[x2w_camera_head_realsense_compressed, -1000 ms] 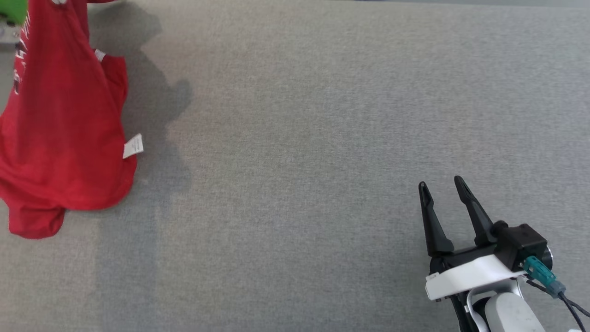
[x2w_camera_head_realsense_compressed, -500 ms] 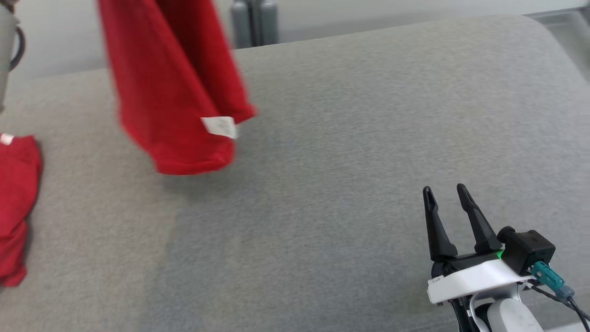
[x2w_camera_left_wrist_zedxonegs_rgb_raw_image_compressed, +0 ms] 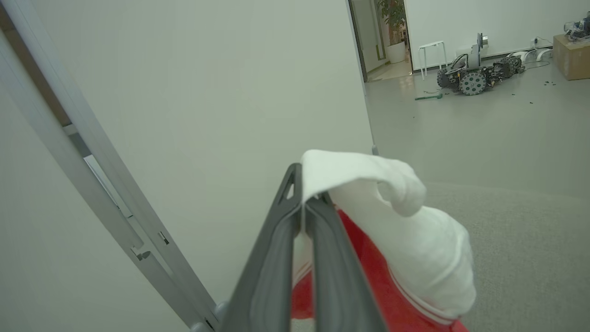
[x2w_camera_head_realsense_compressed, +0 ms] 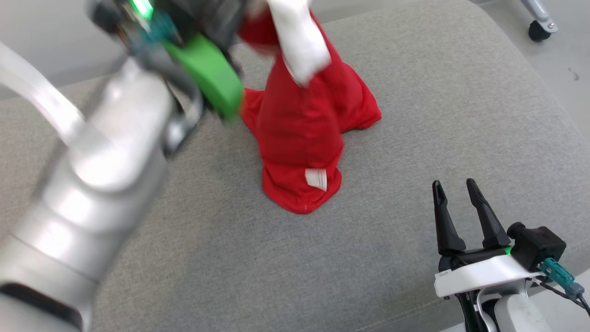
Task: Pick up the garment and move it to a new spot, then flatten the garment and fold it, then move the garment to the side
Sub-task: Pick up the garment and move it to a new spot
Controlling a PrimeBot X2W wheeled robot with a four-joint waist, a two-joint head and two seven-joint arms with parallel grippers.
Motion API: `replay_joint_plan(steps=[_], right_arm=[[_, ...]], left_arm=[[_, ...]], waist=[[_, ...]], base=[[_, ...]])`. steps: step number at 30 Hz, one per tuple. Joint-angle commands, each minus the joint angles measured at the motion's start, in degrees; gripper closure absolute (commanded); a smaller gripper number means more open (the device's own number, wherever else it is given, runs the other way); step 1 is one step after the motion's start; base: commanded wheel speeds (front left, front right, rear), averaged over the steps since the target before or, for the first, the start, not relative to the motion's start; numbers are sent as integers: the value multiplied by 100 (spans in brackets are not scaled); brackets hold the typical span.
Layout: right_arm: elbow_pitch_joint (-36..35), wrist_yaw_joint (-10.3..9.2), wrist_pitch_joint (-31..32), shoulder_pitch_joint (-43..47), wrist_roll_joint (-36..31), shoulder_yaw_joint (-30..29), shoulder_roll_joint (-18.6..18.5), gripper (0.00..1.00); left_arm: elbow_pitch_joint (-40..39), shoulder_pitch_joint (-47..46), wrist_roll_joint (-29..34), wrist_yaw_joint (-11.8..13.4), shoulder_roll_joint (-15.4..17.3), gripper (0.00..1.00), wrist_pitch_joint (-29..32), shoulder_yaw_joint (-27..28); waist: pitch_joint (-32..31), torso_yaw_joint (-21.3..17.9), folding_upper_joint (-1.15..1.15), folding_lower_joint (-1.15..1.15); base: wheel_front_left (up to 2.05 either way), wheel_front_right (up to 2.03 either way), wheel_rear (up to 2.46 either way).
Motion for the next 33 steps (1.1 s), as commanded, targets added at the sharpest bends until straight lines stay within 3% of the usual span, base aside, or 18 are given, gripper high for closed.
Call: replay_joint_plan(steps=[1,7,11,12,13,14,18,22,25,28,30,33], right_arm=[[9,1,-1,-45,-32,-32,-3,0],[29,1,-2,-110,-125,-19,-3,0],[48,1,-1,-156,-208,-30,-5,0],[59,1,-1,-161,-219,-33,-5,0],[71,1,-1,-161,-237,-30,-4,0],[84,1,-1,-156,-268,-20,-5,0],[127,1,-1,-38,-333,-8,-8,0],[168,1,-1,110,-417,-18,-7,0],[196,1,-1,223,-444,17,-8,0],[246,1,-1,349,-406,5,-9,0],[253,1,-1,405,-377,31,-7,0],[273,1,-1,436,-375,56,-7,0]], left_arm=[[-99,511,-81,16,-54,100,-64,-172],[-92,2133,-292,143,-338,100,-224,-689],[9,2709,-364,131,-585,100,-403,-905],[21,2807,-387,116,-636,85,-433,-948],[30,2887,-397,103,-693,54,-475,-1001],[49,2958,-429,100,-736,0,-503,-1009],[-52,3282,-417,177,-887,0,-611,-905],[-640,3650,-12,655,-795,0,-644,-438],[-1335,4318,386,1108,-658,0,-637,267],[-1880,4974,727,1361,-614,0,-638,1018],[-2174,5458,892,1445,-630,0,-639,1572],[-2407,6035,1198,1375,-676,0,-639,2298]], waist=[[117,140,-1,0],[346,381,-1,0],[427,599,-1,0],[421,648,-1,0],[401,714,-1,0],[373,763,-1,0],[133,1013,-1,0],[-219,1325,-1,0],[-531,1540,-1,0],[-845,1728,-1,0],[-981,1832,-1,0],[-1115,1967,-1,0]], base=[[0,0,0],[0,0,0],[0,0,0],[0,0,0],[0,0,0],[0,0,0],[0,0,0],[0,0,0],[0,0,0],[0,0,0],[0,0,0],[0,0,0]])
